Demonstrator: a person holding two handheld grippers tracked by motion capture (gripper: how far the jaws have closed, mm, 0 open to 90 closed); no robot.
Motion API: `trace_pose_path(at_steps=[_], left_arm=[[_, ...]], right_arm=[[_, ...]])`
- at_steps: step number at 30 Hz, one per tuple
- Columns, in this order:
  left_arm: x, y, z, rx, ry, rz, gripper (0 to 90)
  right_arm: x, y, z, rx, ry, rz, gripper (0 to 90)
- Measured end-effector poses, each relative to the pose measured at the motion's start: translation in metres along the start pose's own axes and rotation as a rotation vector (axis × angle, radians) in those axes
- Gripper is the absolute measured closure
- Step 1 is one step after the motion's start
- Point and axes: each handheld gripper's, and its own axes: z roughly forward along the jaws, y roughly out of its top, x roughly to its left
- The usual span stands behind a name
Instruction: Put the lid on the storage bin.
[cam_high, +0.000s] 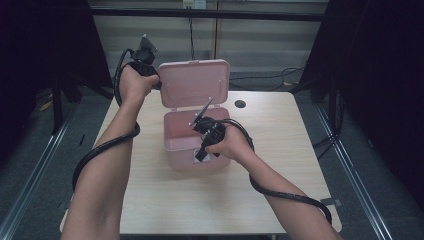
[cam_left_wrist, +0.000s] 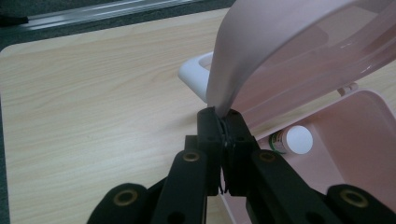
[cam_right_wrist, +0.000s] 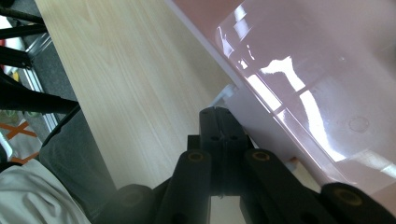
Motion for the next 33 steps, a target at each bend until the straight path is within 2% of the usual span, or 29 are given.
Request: trace_pose_path(at_steps=[13,18,28,33], left_arm=[[-0.005,-0.013,-0.006,-0.023,0.005,0.027,87.1],[-0.007,-0.018,-0.009,-0.033,-0.003,0.021,86.8],[-0.010,-0.027,-0.013,-0.030,-0.008,0.033,86.4],[-0.010,-0.030,-0.013,-0.037,-0.017,0.022,86.1]], right_arm=[[0.002,0.000,0.000,-0.006,-0.018,0.007,90.0],[0.003,-0.001,0.000,-0.012,-0.022,0.006,90.0],[0.005,0.000,0.000,-0.015,-0.032,0.010,90.0],[0.006,0.000,0.000,-0.014,-0.038,0.009,90.0]])
